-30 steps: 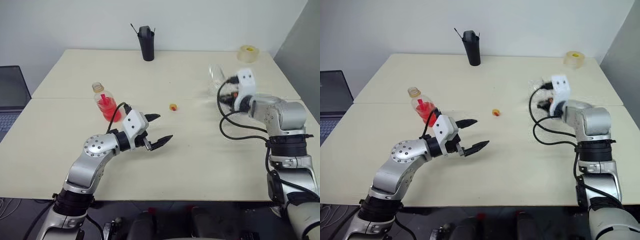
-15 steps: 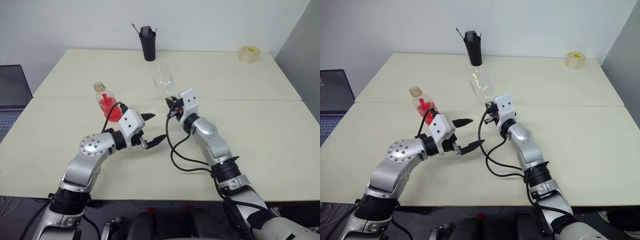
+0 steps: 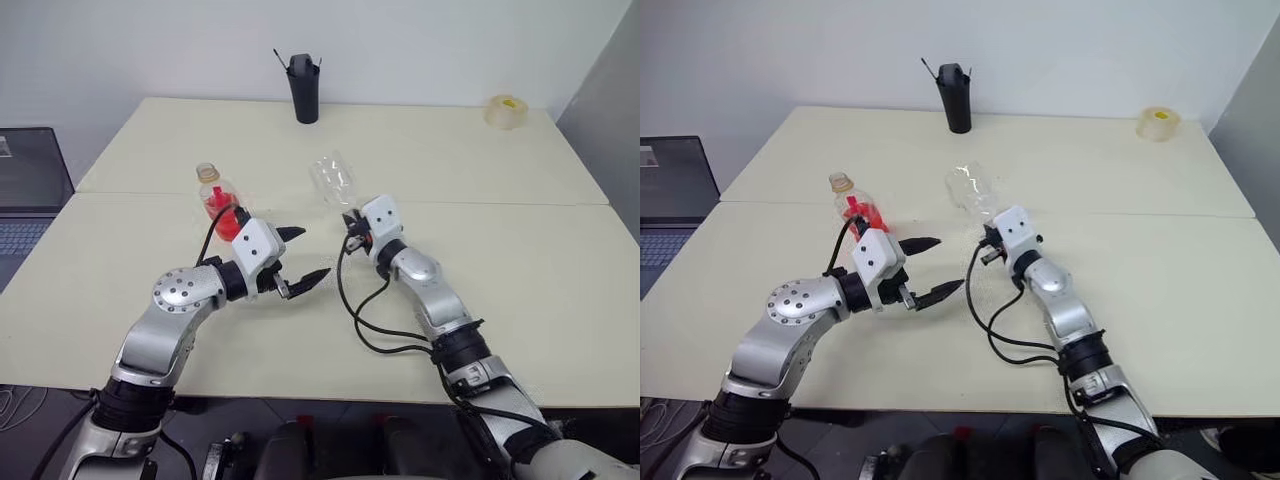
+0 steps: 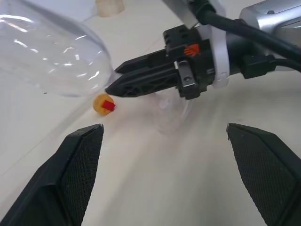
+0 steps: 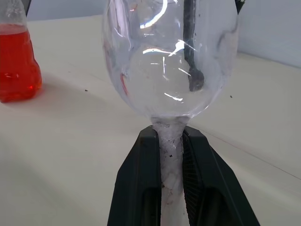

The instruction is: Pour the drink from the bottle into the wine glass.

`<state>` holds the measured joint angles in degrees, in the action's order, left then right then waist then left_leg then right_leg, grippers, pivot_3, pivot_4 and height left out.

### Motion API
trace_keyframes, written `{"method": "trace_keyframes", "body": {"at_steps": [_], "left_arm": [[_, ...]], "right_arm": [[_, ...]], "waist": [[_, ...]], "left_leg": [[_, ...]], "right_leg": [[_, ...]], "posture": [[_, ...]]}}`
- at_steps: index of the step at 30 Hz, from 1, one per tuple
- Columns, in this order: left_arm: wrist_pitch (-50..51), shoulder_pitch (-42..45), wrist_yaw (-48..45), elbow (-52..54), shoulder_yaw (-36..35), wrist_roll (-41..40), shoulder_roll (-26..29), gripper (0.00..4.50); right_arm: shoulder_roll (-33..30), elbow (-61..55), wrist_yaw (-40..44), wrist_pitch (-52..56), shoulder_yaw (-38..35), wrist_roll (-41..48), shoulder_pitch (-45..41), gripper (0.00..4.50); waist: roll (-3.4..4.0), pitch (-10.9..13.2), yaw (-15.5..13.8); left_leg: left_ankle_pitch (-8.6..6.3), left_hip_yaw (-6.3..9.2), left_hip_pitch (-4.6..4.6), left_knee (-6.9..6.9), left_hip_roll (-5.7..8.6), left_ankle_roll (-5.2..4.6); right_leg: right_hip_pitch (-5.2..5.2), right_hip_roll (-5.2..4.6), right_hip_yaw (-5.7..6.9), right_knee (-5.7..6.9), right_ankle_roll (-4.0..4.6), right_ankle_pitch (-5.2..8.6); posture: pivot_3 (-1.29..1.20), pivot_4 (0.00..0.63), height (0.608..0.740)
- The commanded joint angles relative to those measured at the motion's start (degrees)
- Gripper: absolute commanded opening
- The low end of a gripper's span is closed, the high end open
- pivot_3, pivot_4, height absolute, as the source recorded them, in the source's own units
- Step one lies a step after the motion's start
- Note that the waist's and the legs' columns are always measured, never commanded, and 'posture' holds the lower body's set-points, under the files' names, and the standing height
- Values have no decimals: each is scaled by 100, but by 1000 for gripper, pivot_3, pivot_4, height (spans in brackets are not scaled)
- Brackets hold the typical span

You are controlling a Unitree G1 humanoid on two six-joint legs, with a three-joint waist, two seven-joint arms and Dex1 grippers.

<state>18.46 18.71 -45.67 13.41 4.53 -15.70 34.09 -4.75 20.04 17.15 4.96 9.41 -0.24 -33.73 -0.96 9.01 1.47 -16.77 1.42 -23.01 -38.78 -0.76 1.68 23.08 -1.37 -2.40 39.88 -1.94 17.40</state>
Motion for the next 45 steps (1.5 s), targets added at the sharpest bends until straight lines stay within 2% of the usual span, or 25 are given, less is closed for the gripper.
{"method": "trace_keyframes", "body": {"at_steps": [1, 8, 14, 15, 20, 24, 28, 37, 45], "left_arm": [[-119, 173, -74, 11, -35, 11, 4, 4500], [-164, 315, -205, -155, 10, 49, -37, 4500], [-207, 362, -255, -249, 15, 78, -58, 4500], [-218, 363, -261, -261, 16, 84, -59, 4500], [-278, 369, -274, -323, 14, 109, -46, 4500], [-307, 377, -272, -355, 34, 125, -73, 4500], [-338, 401, -267, -390, 56, 158, -103, 4500], [-406, 297, -233, -385, 32, 219, -126, 4500], [-425, 304, -228, -375, 75, 251, -184, 4500]], "right_arm": [[-272, -145, 86, 250, -207, 59, 515, 305], [-571, -635, 138, 522, -213, 36, 1121, 296], [-880, -1438, 571, 1468, -225, 341, 1327, 289], [-932, -1705, 693, 1756, -294, 525, 1270, 289], [-1891, -3025, 1538, 4601, -252, 1350, 388, 288], [-2412, -3207, 1791, 6169, -151, 1711, -478, 287], [-2864, -3025, 2095, 7099, 120, 1977, -1092, 287], [-3347, -2236, 2506, 7305, 328, 2193, -1122, 287], [-3642, -2310, 2870, 7138, 988, 2231, -929, 287]], "waist": [[-1, -1, 1], [-5, -8, 4], [-6, -9, -10], [-6, -9, -11], [1, -3, -8], [16, 9, 18], [25, 15, 34], [23, 15, 25], [23, 15, 23]], "left_leg": [[0, 0, 1, 0, 0, 0], [-2, 1, 6, 1, -1, -4], [-4, 35, 30, 2, -2, -7], [-5, 44, 39, 3, -2, -7], [-5, 59, 36, 3, 2, -8], [-5, 70, 25, 5, 1, -9], [-6, 69, 17, 5, 3, -9], [-6, 73, 11, 4, 5, -10], [-6, 78, 13, 4, 4, -10]], "right_leg": [[0, 0, 0, 0, 0, 0], [-6, 2, 1, 0, 0, 0], [-68, 2, 14, -44, -1, 0], [-84, 2, 20, -53, -1, 1], [-89, 2, 28, -62, -1, 0], [-79, 6, 32, -62, 0, 1], [-68, 6, 29, -60, 0, 1], [-73, 2, 34, -74, 0, 0], [-78, 3, 40, -75, 0, 0]], "posture": [[0, 150, 740], [0, 150, 740], [0, 150, 740], [0, 150, 740], [0, 150, 740], [0, 150, 740], [0, 150, 740], [0, 150, 740], [0, 150, 740]]}}
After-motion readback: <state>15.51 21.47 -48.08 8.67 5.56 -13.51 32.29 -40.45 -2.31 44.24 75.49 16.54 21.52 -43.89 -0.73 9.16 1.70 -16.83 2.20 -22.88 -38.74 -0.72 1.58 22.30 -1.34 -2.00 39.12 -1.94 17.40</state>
